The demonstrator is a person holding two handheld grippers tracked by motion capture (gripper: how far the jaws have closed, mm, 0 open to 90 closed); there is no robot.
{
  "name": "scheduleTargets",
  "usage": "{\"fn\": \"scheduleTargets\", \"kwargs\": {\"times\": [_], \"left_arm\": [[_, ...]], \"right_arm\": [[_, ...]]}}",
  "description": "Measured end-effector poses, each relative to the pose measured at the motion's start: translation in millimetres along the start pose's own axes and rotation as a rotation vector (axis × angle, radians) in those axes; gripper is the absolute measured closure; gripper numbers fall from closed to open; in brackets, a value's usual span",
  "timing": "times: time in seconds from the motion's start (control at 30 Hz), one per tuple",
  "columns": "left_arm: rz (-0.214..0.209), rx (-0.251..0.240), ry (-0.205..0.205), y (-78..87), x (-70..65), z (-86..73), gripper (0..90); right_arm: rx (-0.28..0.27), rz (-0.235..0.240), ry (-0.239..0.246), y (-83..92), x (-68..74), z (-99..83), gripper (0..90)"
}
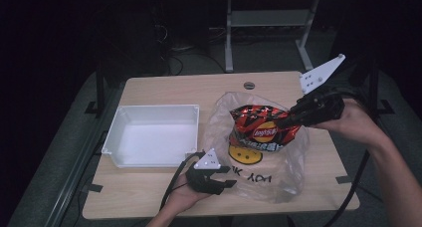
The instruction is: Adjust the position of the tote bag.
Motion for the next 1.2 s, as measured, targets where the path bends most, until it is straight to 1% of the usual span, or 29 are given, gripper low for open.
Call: {"fn": "scheduleTargets", "kwargs": {"times": [0.1, 0.23, 0.43, 0.53, 0.57, 0.77, 0.93, 1.03, 1.2], "left_arm": [[0.008, -0.006, -0.002, 3.9, 0.3, -0.2, 49.7], [0.013, -0.013, 0.011, 4.6, 2.8, -2.4, 48.7], [0.018, -0.023, -0.002, 4.8, 2.2, -1.9, 47.9], [0.016, -0.029, 0.004, 5.2, 2.8, -1.7, 47.5], [0.015, -0.028, 0.005, 5.1, 2.7, -1.9, 47.4], [0.01, -0.024, 0.004, 3.7, 2.7, -3.0, 47.3], [0.005, -0.04, 0.014, 2.3, 1.2, -1.5, 47.0], [0.006, -0.039, 0.004, 2.5, 0.8, -1.1, 46.9], [0.008, -0.047, 0.006, 4.0, 1.1, -0.8, 46.5]], "right_arm": [[0.002, -0.005, 0.008, 2.7, -0.3, 2.9, 82.0], [0.006, -0.018, 0.008, 6.5, 1.0, 2.4, 82.0], [-0.005, -0.034, 0.016, 13.4, 4.0, 0.8, 81.9], [-0.015, -0.048, 0.026, 18.7, 5.3, 0.4, 81.9], [-0.023, -0.051, 0.016, 21.6, 6.8, 0.7, 82.0], [-0.057, -0.065, 0.018, 32.3, 10.3, 3.1, 82.0], [-0.079, -0.073, 0.031, 34.7, 11.9, 7.8, 82.1], [-0.085, -0.077, 0.039, 33.6, 12.0, 11.2, 82.0], [-0.092, -0.071, 0.048, 32.2, 13.2, 18.5, 82.1]]}}
Point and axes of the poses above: each handheld gripper's, and its own axes: y roughly backward along the jaws, z roughly out of its top, x roughly to its left, the point moved 8 cm from there along -y, roughly forward along the jaws, and after that the axes turned 2 degrees about -y, right-handed, at the moved point
